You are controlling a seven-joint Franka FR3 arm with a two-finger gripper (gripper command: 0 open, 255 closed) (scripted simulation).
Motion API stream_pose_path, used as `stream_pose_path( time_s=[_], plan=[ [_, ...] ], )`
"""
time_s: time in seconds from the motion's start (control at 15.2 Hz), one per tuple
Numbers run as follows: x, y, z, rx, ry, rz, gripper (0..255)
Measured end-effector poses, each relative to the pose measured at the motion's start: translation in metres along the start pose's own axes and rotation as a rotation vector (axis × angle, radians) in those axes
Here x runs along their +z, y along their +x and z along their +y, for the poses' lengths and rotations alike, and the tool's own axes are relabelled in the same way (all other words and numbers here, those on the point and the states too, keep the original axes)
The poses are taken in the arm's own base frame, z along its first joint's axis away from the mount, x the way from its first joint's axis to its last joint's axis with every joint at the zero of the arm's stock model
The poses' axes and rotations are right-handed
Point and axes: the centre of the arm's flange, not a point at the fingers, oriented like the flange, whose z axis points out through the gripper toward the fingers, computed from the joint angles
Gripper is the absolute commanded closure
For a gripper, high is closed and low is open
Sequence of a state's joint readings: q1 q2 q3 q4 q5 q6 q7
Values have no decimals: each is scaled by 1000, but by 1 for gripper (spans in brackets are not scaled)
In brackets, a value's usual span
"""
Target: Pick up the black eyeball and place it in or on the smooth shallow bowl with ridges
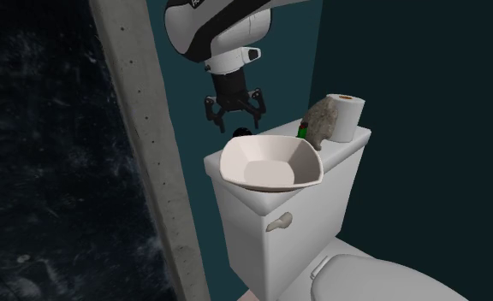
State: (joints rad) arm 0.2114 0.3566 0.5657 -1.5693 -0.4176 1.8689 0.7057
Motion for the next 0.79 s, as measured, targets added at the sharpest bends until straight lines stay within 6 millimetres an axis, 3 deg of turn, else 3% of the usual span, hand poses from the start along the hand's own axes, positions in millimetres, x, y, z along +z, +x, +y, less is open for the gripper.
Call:
stream_pose_path(
  time_s=[0.26,0.66,0.73,0.79],
  plan=[
    [21,-1,-1,0,0,0,0],
    [25,0,-1,0,0,0,0],
    [25,0,-1,0,0,0,255],
    [25,0,-1,0,0,1,255]
  ],
)
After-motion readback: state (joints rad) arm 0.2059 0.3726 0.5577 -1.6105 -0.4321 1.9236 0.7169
